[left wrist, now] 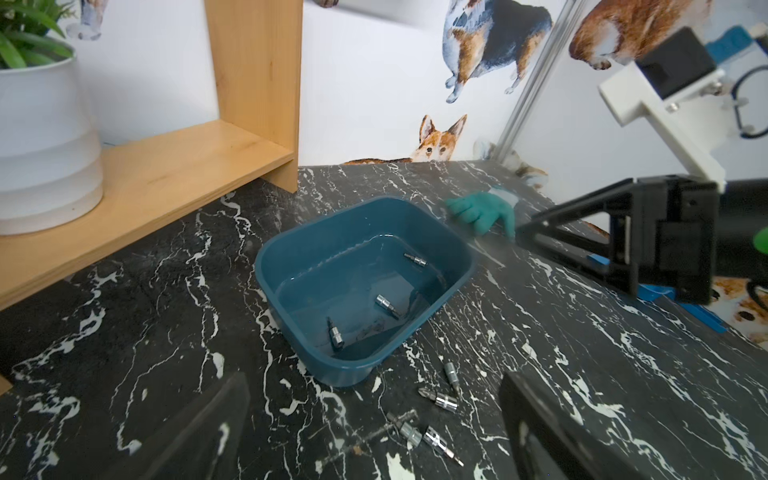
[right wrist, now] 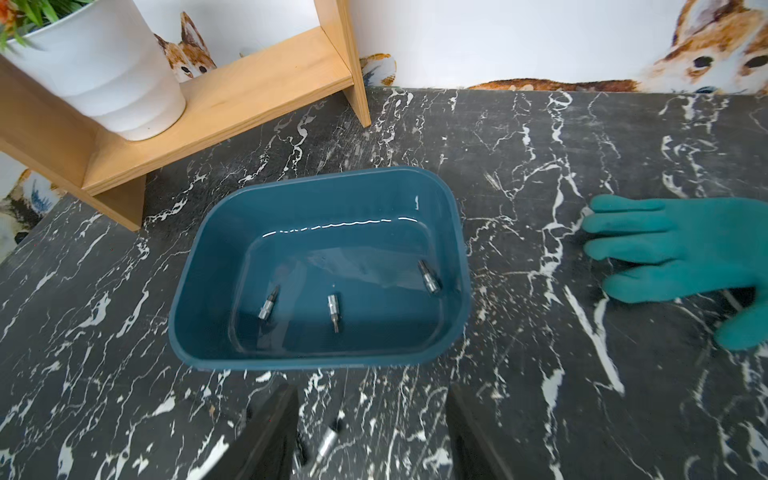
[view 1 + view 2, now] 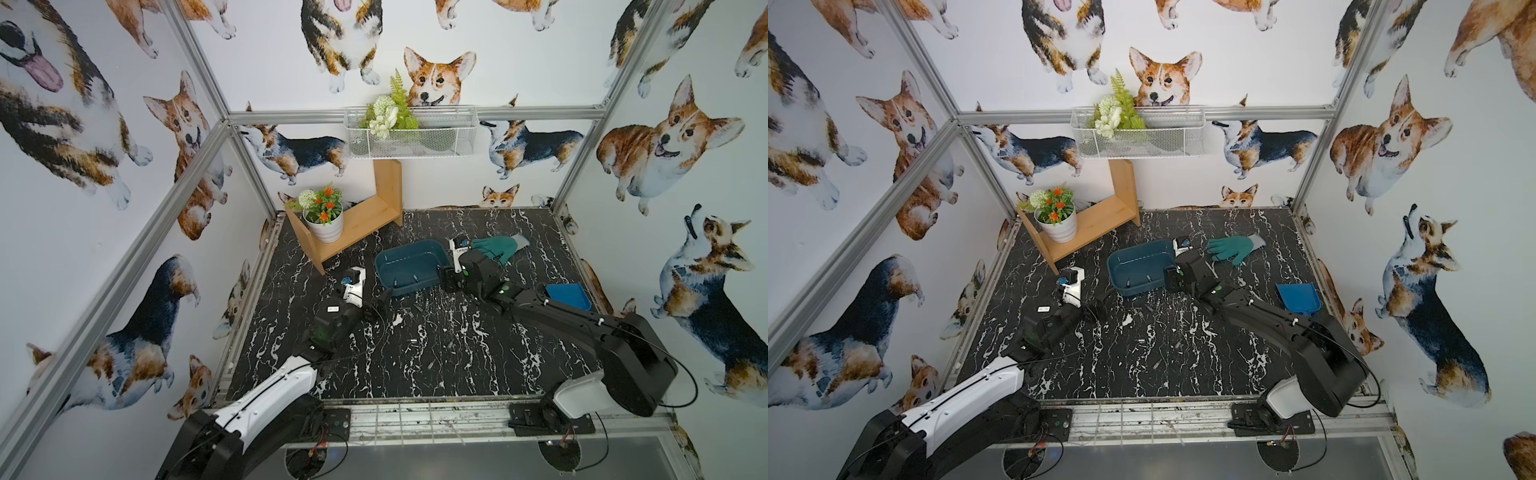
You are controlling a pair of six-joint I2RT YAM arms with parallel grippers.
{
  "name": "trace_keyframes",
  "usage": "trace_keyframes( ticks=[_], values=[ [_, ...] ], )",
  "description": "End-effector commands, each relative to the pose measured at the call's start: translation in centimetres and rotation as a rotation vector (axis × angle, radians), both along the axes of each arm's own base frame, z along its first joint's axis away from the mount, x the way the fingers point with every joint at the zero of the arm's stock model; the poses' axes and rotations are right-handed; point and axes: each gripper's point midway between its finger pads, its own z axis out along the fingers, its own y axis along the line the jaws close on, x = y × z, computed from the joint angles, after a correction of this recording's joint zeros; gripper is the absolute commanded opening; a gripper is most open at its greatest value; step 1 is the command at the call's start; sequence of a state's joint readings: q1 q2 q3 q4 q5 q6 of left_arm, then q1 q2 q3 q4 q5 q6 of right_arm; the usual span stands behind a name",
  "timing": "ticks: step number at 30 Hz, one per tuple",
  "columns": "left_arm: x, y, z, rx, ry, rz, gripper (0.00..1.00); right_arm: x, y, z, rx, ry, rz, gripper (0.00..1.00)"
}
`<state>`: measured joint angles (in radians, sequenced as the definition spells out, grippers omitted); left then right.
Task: Put the bit on the desktop into the storage box
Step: Place the screwdriver bit in the storage box, then pick up the screwdriver bit from the center of the board.
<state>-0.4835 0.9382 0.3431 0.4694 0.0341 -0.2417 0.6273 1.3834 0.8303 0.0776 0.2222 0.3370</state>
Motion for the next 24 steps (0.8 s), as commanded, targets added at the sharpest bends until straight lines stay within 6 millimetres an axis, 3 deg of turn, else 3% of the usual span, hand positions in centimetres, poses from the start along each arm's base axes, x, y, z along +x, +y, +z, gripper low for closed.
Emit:
trace_keyframes(
  ticks=[1,4,7,11,19,24],
  values=[
    [-0.8,-0.9,-0.7,0.054,0.05,-0.044,1.0,-0.9,-1.6,1.7,0.04,-0.106,-0.034,0.68],
    [-1.7,-2.3,-1.2,0.079,0.093,-0.092,1.0,-2.6,-3.3,1.6,0.06,-0.174,-0.05,0.75],
    [-2.6,-3.6,-1.8,0.1,0.149,-0.141,1.0,-3.9,-5.1,1.6,0.083,-0.254,-0.084,0.94],
    [-3.9,-4.7,-2.9,0.117,0.223,-0.174,1.0,-5.1,-6.6,1.1,0.093,-0.306,-0.108,1.0],
    [-6.3,-6.8,-5.7,0.191,0.357,-0.247,0.99,-6.2,-7.9,0.3,0.084,-0.338,-0.13,1.0],
    [-7.3,-8.4,-7.4,0.254,0.419,-0.299,0.93,-6.1,-8.8,0.2,0.067,-0.331,-0.179,1.0]
  ],
)
